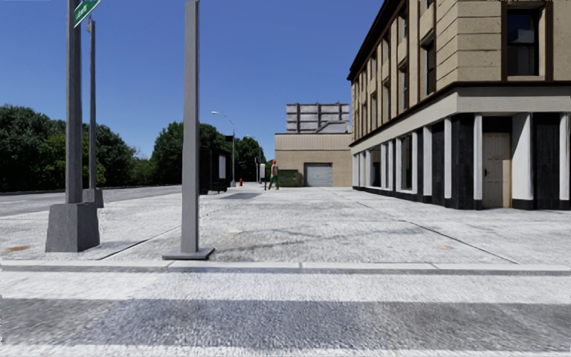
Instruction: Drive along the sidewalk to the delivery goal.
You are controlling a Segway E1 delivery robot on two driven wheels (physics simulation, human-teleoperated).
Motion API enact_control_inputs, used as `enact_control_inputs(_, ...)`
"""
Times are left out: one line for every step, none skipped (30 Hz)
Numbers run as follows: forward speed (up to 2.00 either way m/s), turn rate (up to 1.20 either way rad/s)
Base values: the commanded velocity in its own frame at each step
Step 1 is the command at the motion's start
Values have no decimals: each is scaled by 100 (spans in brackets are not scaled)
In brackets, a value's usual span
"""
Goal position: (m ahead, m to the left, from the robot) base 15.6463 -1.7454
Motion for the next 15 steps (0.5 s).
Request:
enact_control_inputs(200,0)
enact_control_inputs(200,0)
enact_control_inputs(200,0)
enact_control_inputs(200,0)
enact_control_inputs(200,0)
enact_control_inputs(200,0)
enact_control_inputs(200,0)
enact_control_inputs(200,0)
enact_control_inputs(200,0)
enact_control_inputs(200,0)
enact_control_inputs(200,0)
enact_control_inputs(200,0)
enact_control_inputs(200,0)
enact_control_inputs(200,0)
enact_control_inputs(200,0)
